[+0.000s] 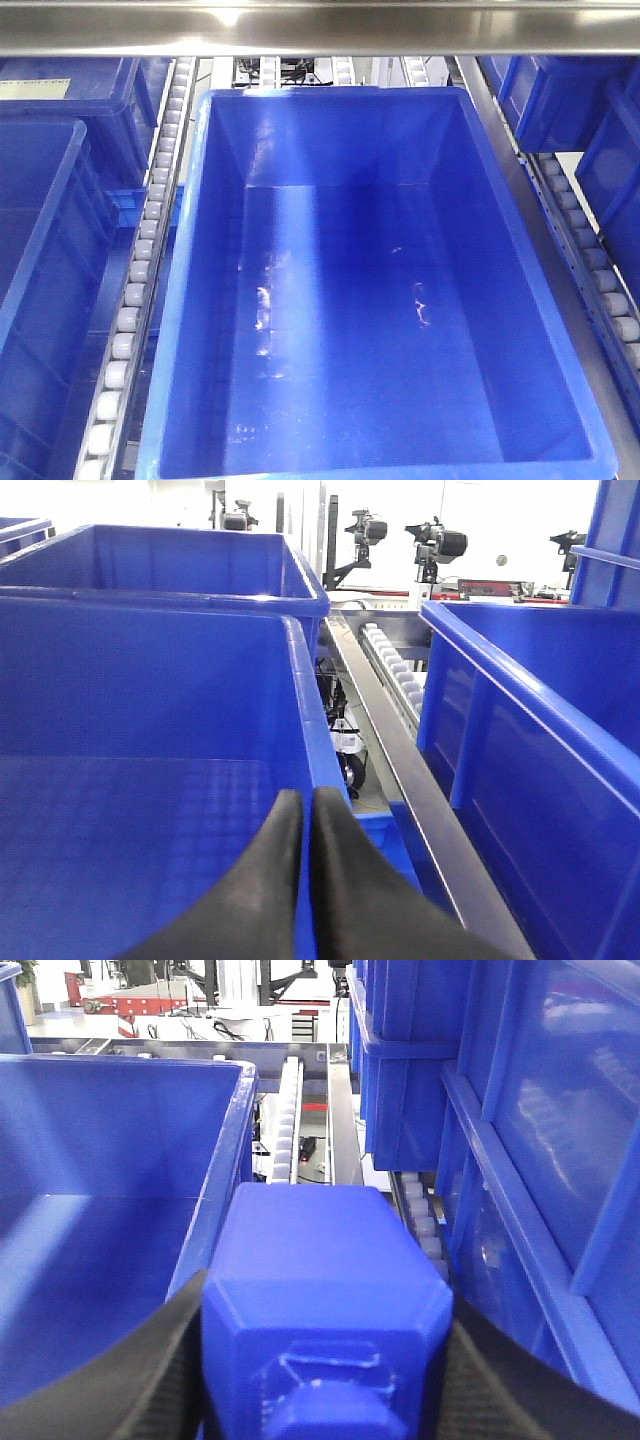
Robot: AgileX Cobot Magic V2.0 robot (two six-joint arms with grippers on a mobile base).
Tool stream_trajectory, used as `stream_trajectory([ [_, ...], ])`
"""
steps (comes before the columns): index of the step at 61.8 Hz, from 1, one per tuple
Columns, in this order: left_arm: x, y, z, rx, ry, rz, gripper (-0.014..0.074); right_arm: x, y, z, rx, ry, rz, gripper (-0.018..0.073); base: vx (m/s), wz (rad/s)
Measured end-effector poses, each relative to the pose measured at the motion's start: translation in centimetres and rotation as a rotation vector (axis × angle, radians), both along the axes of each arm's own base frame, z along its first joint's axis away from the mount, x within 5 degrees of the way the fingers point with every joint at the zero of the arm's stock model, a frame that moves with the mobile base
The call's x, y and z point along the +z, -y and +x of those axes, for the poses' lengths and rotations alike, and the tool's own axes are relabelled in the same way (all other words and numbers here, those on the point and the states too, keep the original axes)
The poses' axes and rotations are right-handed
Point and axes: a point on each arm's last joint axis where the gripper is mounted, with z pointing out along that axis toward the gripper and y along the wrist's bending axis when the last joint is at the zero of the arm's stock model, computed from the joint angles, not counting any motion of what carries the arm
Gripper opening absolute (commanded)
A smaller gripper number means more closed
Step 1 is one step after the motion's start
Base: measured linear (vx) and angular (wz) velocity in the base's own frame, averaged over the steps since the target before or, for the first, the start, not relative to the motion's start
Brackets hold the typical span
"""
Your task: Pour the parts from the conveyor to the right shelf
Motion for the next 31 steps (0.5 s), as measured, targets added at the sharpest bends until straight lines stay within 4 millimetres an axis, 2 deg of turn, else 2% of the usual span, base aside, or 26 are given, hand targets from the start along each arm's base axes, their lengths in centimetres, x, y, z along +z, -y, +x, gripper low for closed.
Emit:
stream_trajectory([
  [31,0.00,0.00,0.00,0.000,0.000,0.000,-0.0006,0.00,0.00,0.00,0.000,0.000,0.000,-0.0009,0.00,0.00],
])
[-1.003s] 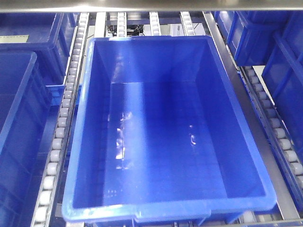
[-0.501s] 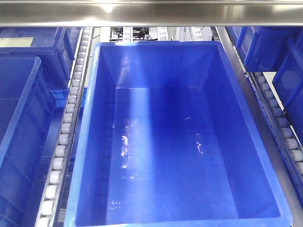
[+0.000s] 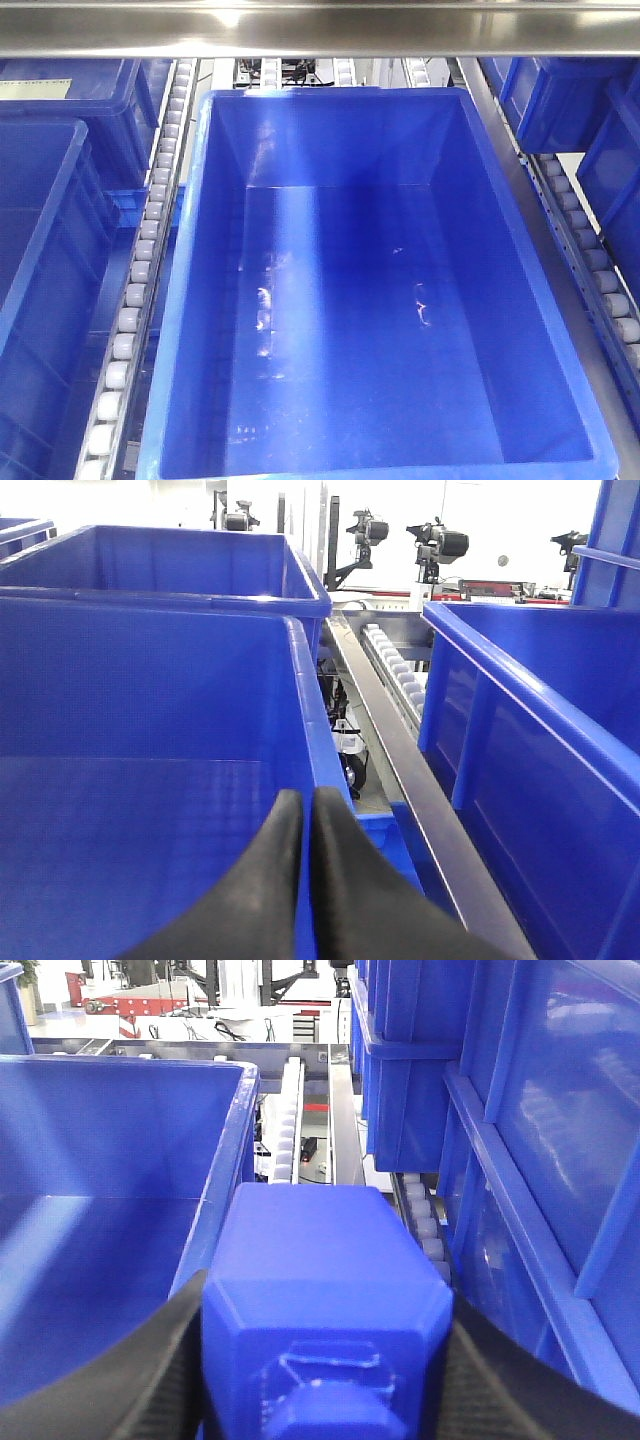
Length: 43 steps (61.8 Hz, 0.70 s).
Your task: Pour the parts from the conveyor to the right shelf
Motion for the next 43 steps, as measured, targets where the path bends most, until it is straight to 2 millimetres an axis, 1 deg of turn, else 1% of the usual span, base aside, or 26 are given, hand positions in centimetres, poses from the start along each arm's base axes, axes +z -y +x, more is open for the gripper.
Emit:
stream_trajectory([
  [43,0.00,0.00,0.00,0.000,0.000,0.000,-0.0006,-0.14,0.01,-0.02,-0.001,-0.016,0.000,-0.0009,0.00,0.00],
])
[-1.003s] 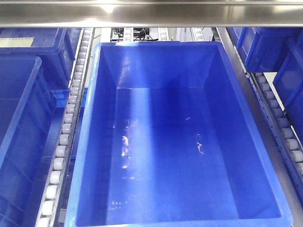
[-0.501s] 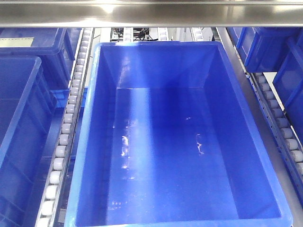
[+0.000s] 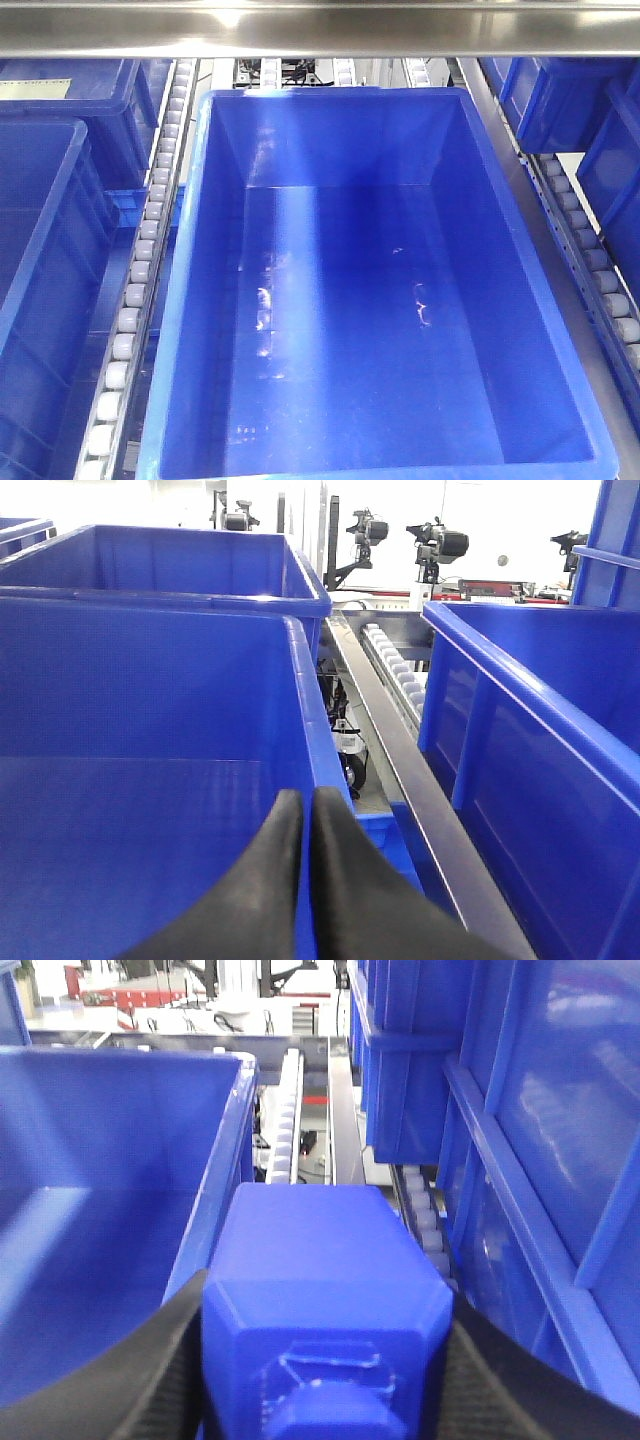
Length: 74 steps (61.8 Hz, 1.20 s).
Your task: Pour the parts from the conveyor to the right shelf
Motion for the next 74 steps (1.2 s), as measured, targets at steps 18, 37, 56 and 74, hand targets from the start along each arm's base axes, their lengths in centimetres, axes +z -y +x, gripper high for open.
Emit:
stream_trajectory([
  [18,0.0,0.0,0.0,0.000,0.000,0.000,-0.0006,0.4,-0.1,0.1,0.011,0.046,0.046,-0.0006,0.00,0.00],
  [37,0.0,0.0,0.0,0.000,0.000,0.000,-0.0006,1.3,-1.0,3.0,0.099,-0.079,0.005,0.0059,0.00,0.00],
  [56,0.0,0.0,0.0,0.000,0.000,0.000,-0.0006,3.4,-5.0,7.0,0.364,-0.151,-0.037,0.0116,0.00,0.00],
  [74,0.0,0.0,0.0,0.000,0.000,0.000,-0.0006,3.3,-11.5,12.5,0.555,-0.208,-0.061,0.0120,0.00,0.00],
])
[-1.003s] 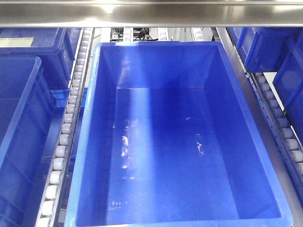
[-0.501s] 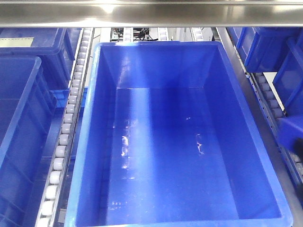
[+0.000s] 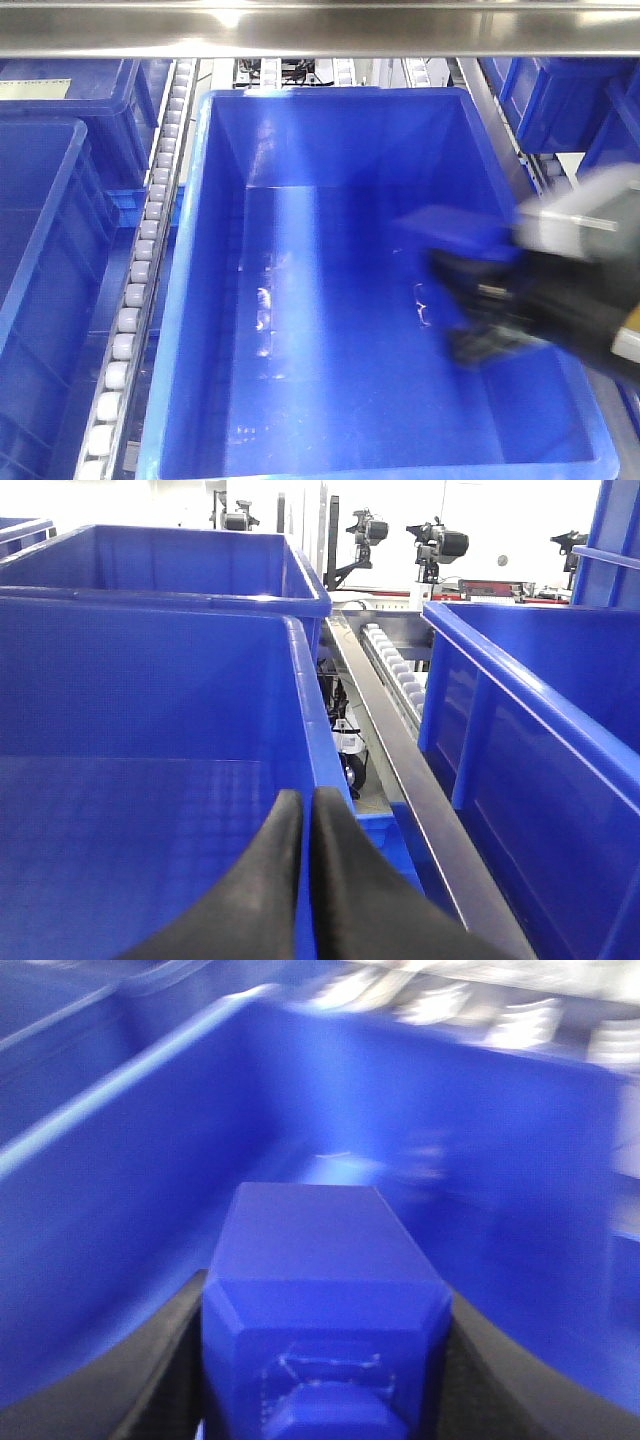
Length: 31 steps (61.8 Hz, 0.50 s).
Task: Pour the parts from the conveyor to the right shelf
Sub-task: 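Extend the right gripper over the bin and lower the part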
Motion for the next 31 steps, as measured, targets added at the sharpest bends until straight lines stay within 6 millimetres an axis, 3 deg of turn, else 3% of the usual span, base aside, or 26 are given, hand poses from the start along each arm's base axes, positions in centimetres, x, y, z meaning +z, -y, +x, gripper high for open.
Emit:
stream_trajectory([
  [15,0.0,0.0,0.0,0.000,0.000,0.000,-0.0006,-3.1,-3.6,5.7,-0.080,-0.168,0.119,0.0127,0.00,0.00],
  [31,0.0,0.0,0.0,0.000,0.000,0.000,-0.0006,-7.0,-5.5,9.3,-0.164,-0.270,0.167,0.0235,0.00,0.00],
])
